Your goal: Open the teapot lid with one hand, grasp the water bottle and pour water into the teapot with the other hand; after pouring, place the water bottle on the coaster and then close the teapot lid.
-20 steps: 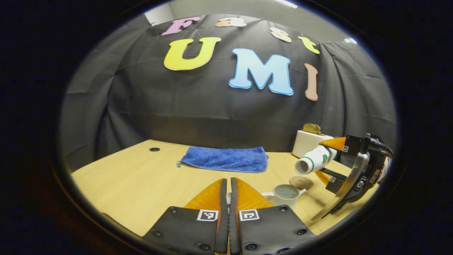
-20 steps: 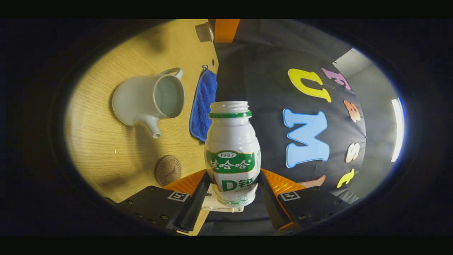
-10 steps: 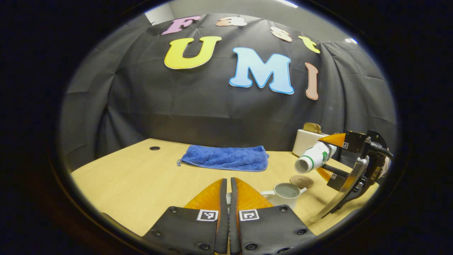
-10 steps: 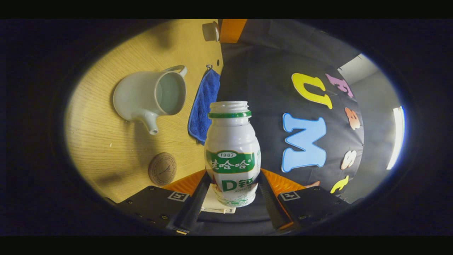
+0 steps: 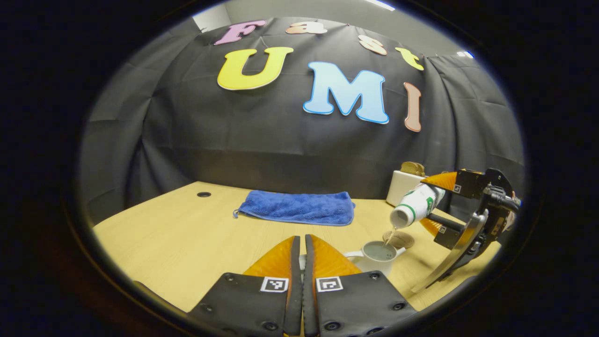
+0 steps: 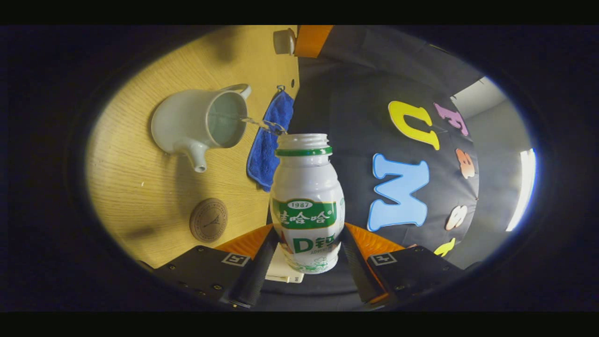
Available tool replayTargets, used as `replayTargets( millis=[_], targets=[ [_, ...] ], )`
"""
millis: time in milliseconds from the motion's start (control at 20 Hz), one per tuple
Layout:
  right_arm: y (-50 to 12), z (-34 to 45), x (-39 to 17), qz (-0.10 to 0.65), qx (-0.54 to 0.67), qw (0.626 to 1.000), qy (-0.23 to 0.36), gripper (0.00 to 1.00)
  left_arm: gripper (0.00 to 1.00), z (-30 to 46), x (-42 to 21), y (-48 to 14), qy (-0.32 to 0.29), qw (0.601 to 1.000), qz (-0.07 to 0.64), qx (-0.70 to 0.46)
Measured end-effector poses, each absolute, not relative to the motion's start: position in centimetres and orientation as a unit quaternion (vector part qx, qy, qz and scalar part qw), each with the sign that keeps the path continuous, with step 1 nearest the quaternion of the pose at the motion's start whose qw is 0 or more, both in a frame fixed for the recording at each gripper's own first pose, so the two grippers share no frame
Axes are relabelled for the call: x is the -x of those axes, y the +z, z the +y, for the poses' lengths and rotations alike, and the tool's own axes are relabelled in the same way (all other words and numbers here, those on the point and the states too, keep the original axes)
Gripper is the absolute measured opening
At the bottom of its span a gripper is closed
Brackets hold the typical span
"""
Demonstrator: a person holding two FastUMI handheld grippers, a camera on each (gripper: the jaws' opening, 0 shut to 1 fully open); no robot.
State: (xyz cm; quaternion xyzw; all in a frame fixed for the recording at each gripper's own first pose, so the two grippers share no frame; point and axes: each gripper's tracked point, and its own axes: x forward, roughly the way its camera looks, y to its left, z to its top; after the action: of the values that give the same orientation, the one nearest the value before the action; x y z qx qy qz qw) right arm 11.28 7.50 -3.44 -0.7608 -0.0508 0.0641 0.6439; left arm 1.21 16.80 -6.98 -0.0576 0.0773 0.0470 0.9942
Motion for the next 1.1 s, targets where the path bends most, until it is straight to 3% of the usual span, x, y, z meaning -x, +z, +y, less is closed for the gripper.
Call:
replayTargets(
  millis=[100, 550, 600, 650, 1050, 1100],
  targets=[
    [-3.3, 7.5, -11.2, -0.053, 0.763, 0.641, 0.063, 0.78, 0.08, 16.8, -1.2, -7.0, 0.047, 0.994, 0.077, 0.057],
    [-2.5, 7.7, -11.5, -0.065, 0.773, 0.628, 0.06, 0.78, 0.08, 16.8, -1.3, -7.2, 0.046, 0.994, 0.076, 0.056],
    [-2.4, 7.7, -11.5, -0.066, 0.775, 0.626, 0.06, 0.78, 0.04, 16.8, -1.3, -7.2, 0.046, 0.994, 0.076, 0.056],
    [-2.3, 7.6, -11.5, -0.067, 0.777, 0.623, 0.059, 0.78, 0.08, 16.8, -1.3, -7.2, 0.045, 0.994, 0.076, 0.056],
    [-1.7, 7.8, -11.7, -0.075, 0.785, 0.611, 0.06, 0.78, 0.08, 16.8, -1.7, -7.0, 0.044, 0.994, 0.077, 0.056],
    [-1.6, 7.8, -11.7, -0.076, 0.787, 0.61, 0.06, 0.78, 0.04, 16.9, -1.8, -6.9, 0.044, 0.994, 0.077, 0.056]
  ],
)
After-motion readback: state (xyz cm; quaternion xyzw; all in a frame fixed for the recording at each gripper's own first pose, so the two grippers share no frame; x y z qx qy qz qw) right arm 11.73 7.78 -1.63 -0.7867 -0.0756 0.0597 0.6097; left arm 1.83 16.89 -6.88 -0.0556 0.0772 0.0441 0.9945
